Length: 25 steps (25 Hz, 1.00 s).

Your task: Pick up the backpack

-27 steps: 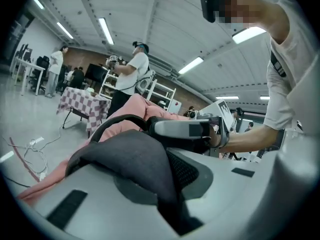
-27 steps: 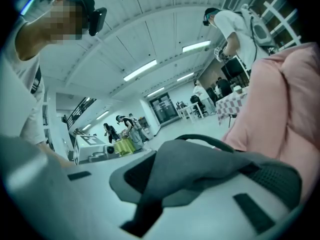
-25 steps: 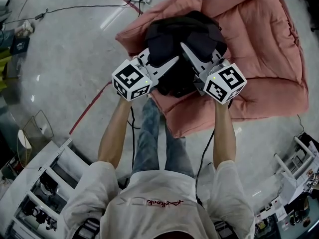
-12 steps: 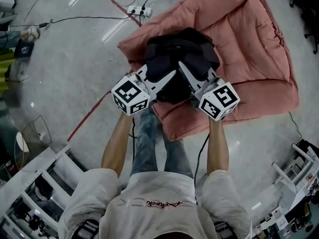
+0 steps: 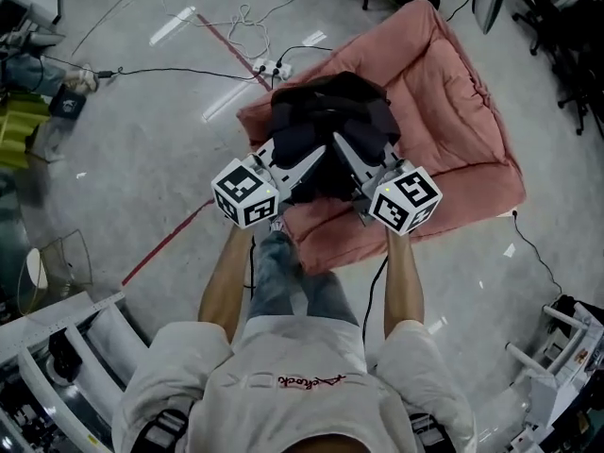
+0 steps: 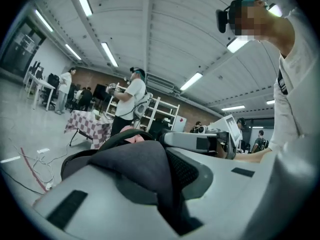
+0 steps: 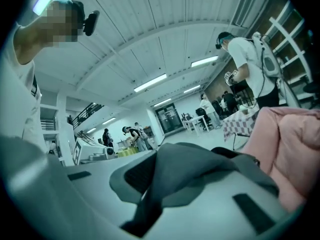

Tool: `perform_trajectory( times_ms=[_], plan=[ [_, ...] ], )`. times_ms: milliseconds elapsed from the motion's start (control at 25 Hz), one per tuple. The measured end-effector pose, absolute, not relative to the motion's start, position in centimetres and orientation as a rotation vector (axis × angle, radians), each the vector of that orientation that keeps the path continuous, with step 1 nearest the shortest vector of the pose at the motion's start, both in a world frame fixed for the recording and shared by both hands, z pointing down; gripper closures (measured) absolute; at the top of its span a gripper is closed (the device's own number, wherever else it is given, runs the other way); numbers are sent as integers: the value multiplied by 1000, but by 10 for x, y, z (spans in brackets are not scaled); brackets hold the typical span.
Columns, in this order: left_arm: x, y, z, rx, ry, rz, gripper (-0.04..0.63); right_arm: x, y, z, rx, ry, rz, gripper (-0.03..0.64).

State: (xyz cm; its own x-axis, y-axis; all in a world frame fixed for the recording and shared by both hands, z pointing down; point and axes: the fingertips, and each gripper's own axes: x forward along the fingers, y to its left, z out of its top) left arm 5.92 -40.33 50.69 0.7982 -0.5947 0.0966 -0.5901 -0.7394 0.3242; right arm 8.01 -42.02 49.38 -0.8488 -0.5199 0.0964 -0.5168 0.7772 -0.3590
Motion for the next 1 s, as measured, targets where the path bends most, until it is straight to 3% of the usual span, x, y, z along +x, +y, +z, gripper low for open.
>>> perform_trajectory(
  times_ms=[520, 1000],
  plan=[
    [64, -323, 319, 2826, -1006, -95, 548, 88, -348, 311, -810, 2934, -351, 569],
    [75, -230, 312, 2808, -940, -113, 548, 100, -246, 303, -861, 2942, -346, 569]
  ],
)
